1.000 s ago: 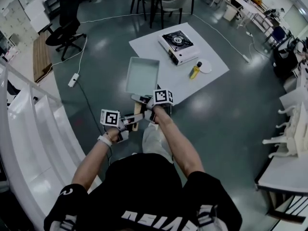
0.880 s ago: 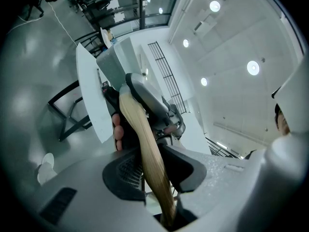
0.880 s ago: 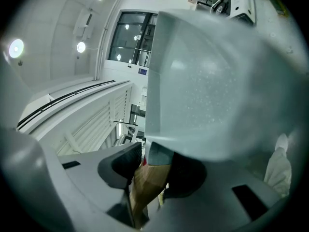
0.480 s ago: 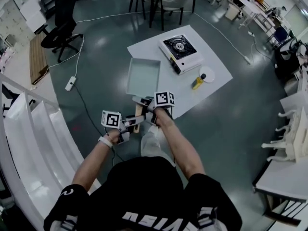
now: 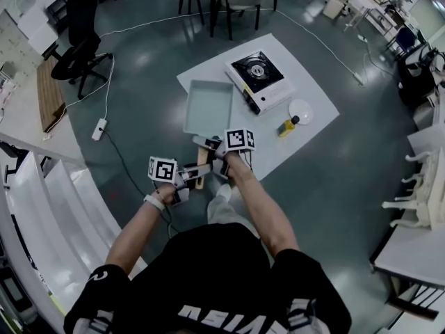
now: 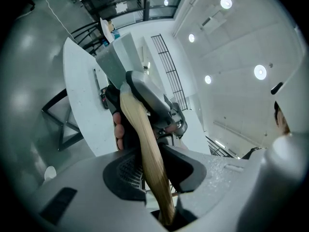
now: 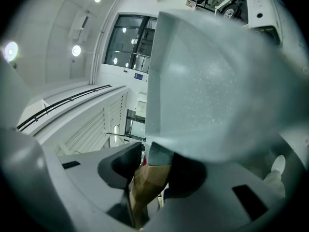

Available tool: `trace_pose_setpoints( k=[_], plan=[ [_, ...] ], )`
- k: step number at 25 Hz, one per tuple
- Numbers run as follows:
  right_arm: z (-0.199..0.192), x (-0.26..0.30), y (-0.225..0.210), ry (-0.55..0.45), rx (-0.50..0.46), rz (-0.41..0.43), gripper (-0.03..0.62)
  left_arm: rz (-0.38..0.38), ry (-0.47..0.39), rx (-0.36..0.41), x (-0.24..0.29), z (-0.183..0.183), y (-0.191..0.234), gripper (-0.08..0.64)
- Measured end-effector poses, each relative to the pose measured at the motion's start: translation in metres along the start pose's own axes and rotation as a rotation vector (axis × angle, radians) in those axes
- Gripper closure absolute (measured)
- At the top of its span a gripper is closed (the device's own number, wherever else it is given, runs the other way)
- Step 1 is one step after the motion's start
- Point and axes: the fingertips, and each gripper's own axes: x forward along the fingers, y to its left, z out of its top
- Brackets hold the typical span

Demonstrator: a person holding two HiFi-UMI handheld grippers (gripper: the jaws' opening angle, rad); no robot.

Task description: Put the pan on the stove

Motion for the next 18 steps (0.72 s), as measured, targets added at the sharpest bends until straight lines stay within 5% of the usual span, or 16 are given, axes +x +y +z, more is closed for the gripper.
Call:
trace_pose_setpoints(
  k=[2, 9, 14, 18],
  plan=[
    [0.017, 0.0, -0.001, -0.005, 0.001, 0.008, 0.46, -0.015, -0.001, -0.048, 0.009, 0.013, -0.001, 0.462],
    [0.041, -0.004, -0.015, -0.024, -0.02, 0.003, 0.462, 0.004, 0.031, 0.069, 0.023, 0.034, 0.017, 0.463],
    [0.091, -0.014, -0.016, -0.038, -0.022, -0.01, 0.462, -0.023, 0.023, -0.01, 0.05, 0.072, 0.009, 0.463],
    [0.103, -0.016, -0.02, -0.032, -0.029, -0.023, 0.462, -0.016, 0.04, 0.068, 0.057, 0.086, 0.015, 0.463]
  ],
)
